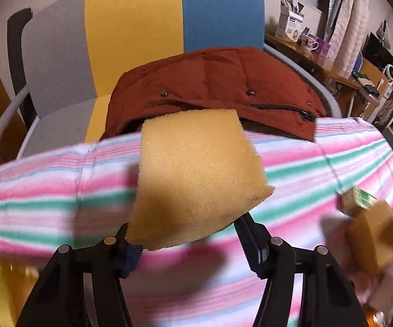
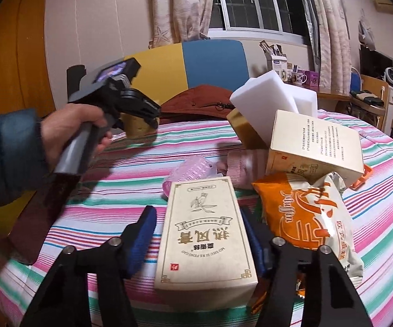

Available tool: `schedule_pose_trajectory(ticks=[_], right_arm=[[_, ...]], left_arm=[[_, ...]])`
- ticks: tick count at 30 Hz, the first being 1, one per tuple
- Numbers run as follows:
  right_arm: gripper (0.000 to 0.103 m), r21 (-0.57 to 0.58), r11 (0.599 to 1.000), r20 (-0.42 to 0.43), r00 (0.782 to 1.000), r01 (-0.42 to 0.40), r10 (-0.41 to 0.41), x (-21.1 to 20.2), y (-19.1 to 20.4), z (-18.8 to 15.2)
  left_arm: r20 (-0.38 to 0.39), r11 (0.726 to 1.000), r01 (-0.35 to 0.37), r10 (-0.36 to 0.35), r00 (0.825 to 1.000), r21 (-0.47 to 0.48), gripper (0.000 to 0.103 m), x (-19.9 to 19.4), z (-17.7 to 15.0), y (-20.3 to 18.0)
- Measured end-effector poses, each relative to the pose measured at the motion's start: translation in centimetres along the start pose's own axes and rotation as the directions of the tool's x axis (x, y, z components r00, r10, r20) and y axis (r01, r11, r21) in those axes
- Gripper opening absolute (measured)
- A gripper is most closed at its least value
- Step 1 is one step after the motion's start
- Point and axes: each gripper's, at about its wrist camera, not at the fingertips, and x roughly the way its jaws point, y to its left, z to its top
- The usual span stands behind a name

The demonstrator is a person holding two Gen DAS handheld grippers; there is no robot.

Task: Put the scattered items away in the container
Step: 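Grasp the tan sponge with the left tool while the right tool grasps the white box, then carry the sponge and white box into the gold tray and release both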

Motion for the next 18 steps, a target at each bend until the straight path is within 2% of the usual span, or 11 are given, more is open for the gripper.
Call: schedule_pose_trajectory(ticks=[7,13,18], right_arm=[[0.054,0.031,0.998,0.016,0.999,-0.046,0.045,-0.7,-0.8,-0.1],[0.053,-0.037,0.999,0.005,1.0,-0.007,0.007,-1.3,0.2,-0.3],[0.053,-0.09,0.996,-0.054,0.998,0.019,-0.024,-0.9,0.8,-1.1]], left_arm=[[0.042,0.997,0.066,-0.068,0.997,0.041,0.063,-6.6,-4.2,-0.5],[0.06,0.991,0.094,-0.1,0.993,0.1,0.063,-11.3,-8.6,-0.2],[0.098,0.986,0.111,-0.123,0.988,0.124,0.063,-14.4,-11.8,0.4]])
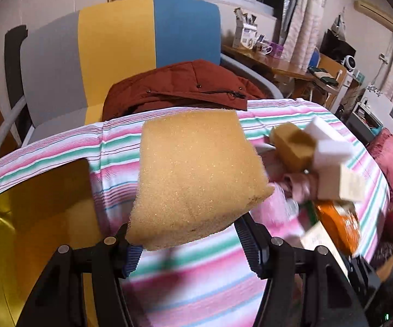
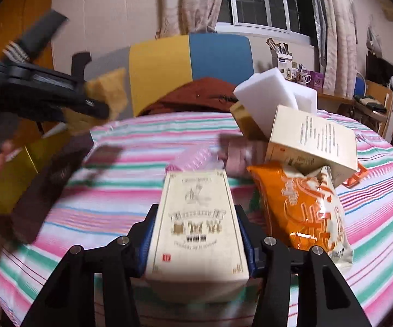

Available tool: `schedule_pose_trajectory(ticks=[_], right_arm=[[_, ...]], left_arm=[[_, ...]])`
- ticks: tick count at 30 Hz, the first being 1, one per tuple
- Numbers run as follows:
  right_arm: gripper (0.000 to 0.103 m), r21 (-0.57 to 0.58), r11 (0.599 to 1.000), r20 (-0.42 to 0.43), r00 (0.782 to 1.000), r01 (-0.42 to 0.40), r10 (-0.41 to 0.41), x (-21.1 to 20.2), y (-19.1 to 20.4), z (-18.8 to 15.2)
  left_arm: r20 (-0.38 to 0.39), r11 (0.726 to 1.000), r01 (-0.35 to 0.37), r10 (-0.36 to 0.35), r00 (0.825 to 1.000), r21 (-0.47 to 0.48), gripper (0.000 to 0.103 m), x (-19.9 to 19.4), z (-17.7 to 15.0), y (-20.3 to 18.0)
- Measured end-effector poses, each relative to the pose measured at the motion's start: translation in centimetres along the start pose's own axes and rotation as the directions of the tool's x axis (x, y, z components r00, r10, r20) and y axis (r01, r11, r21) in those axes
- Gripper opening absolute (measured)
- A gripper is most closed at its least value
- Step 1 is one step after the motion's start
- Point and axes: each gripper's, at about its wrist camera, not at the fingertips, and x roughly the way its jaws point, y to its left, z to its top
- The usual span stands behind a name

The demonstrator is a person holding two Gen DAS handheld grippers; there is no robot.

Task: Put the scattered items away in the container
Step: 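Carry the sponge and white box into the gold tray and release both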

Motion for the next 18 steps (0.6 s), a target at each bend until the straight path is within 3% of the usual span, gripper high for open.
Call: schedule_pose_trajectory(ticks=[10,18], right_arm=[[0.051,-0.058,0.998,-0.021,1.0,0.007,-0.008,-1.8,1.6,0.0],[0.051,-0.114,0.989,0.011,0.995,-0.097,0.099,-3.5,5.7,3.2]], left_arm=[[0.095,1.0,0.013,-0.013,0.995,0.001,0.063,-5.4,-4.1,2.6],[0.131,0.995,-0.062,0.072,0.989,-0.078,0.064,-9.1,-6.6,9.3]])
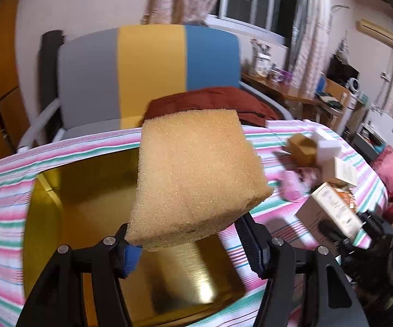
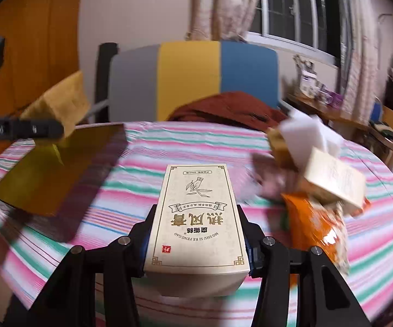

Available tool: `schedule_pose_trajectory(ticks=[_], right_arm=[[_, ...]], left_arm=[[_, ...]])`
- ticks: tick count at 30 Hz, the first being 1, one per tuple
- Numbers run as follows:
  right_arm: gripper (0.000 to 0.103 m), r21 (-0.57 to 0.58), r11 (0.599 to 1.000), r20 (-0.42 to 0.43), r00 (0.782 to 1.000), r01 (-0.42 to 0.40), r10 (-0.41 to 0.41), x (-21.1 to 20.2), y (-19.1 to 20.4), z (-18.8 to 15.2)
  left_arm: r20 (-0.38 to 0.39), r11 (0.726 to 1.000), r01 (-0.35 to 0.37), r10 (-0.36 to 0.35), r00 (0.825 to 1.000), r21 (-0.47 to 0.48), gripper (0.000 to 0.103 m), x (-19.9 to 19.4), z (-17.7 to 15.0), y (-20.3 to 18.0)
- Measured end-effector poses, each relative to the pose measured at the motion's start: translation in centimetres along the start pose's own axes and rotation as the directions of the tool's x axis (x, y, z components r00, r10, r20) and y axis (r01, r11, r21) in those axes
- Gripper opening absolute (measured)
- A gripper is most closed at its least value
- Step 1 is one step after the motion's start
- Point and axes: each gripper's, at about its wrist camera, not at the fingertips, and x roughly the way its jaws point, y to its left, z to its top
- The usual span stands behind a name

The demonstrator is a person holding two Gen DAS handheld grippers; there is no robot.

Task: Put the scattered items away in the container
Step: 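Carry the sponge and white box into the gold tray and release both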

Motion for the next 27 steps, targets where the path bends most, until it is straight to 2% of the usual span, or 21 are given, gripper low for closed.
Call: schedule_pose_trajectory(ticks=[4,8,12,18,23,27], right_arm=[[0.051,-0.01,0.994,-0.002,0.994,-0.108,0.108,0.6,2.8,2.6],[0.051,-0.021,0.976,-0.026,0.976,-0.215,0.215,2.1,6.2,5.3],[0.051,-0.034,0.961,-0.067,0.96,-0.274,0.271,4.5,9.7,7.6],[0.051,-0.01,0.945,-0.197,0.927,-0.327,0.319,10.5,14.8,10.6],[0.051,0.018,0.946,-0.304,0.899,-0.324,0.314,16.1,18.3,11.6],[0.051,0.039,0.953,-0.345,0.891,-0.3,0.294,19.6,20.3,12.3]], left_arm=[[-0.009,0.997,-0.062,0.061,0.998,-0.05,0.064,-0.5,-0.8,4.4],[-0.041,0.988,-0.118,0.115,0.993,-0.095,0.064,0.0,-1.5,8.6],[-0.093,0.982,-0.141,0.13,0.987,-0.129,0.064,1.6,-2.1,12.2],[-0.176,0.975,-0.13,0.098,0.979,-0.182,0.064,4.7,-2.0,16.4],[-0.205,0.978,-0.144,0.112,0.972,-0.149,0.064,6.6,-1.0,17.6],[-0.256,0.978,-0.148,0.107,0.961,-0.147,0.064,8.5,-0.4,19.1]])
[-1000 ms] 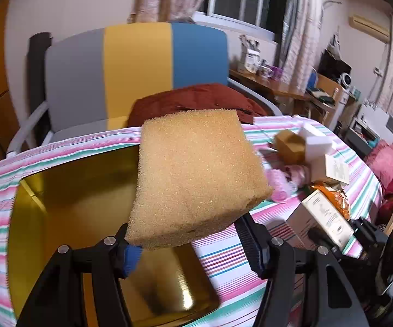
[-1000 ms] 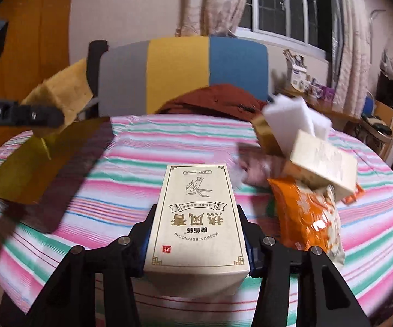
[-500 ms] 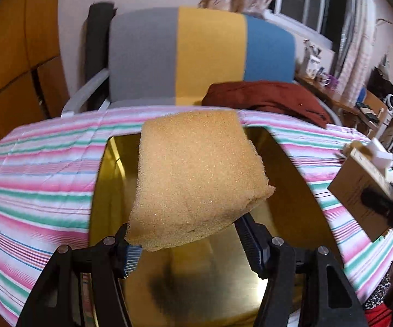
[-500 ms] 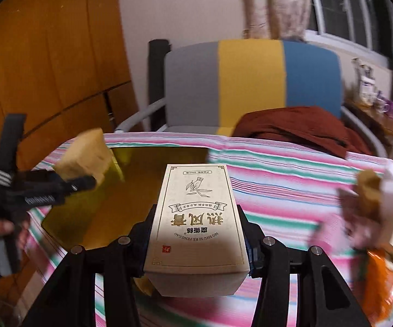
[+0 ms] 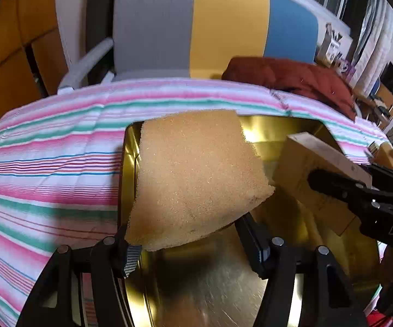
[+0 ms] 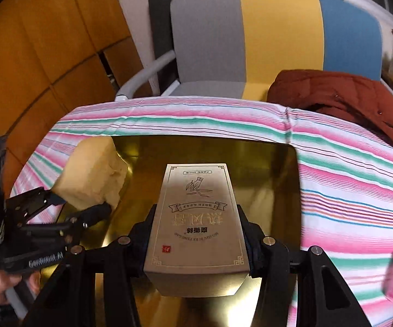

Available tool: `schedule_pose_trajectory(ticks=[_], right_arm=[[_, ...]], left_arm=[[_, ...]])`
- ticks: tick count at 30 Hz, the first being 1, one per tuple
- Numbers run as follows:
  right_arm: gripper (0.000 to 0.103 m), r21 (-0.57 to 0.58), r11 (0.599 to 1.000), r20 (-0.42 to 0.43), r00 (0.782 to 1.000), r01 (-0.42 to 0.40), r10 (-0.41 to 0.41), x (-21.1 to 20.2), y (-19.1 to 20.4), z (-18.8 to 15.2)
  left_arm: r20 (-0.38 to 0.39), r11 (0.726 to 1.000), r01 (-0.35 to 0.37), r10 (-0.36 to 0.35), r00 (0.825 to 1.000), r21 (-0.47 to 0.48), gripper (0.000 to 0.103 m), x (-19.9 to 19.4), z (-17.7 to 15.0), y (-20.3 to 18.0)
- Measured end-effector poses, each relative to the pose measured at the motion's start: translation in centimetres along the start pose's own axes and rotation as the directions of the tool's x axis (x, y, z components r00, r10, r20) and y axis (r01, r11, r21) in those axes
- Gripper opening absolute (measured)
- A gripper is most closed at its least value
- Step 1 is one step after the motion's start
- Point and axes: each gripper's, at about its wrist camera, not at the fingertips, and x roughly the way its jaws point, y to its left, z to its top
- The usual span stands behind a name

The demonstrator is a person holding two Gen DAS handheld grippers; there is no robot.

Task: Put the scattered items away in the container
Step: 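Carry the sponge and white box into the gold tray and release both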

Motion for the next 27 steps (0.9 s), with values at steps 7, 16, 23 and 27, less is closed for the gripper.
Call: schedule_pose_trajectory(ticks=[7,16,23,27], right_arm=[[0.052,0.032,0.999,-0.027,0.999,-0.023,0.024,3.2,1.3,1.9],[0.06,0.13,0.984,0.019,0.993,-0.121,0.119,1.6,-0.9,2.0],[0.06,0.055,0.988,0.04,0.989,-0.144,0.142,-1.3,-1.2,-0.2],[0.053,-0.052,0.987,0.027,0.988,-0.151,0.153,-2.9,-0.2,-2.2]], left_arm=[[-0.011,1.0,0.018,-0.018,1.0,-0.017,0.066,1.5,1.4,0.4],[-0.004,0.998,0.065,-0.065,0.998,-0.023,0.077,0.7,0.9,0.4],[0.051,0.999,0.024,-0.023,0.998,-0.021,0.079,-1.8,0.2,0.7],[0.077,0.998,0.033,-0.029,0.997,-0.061,0.071,-3.2,-0.7,1.1]])
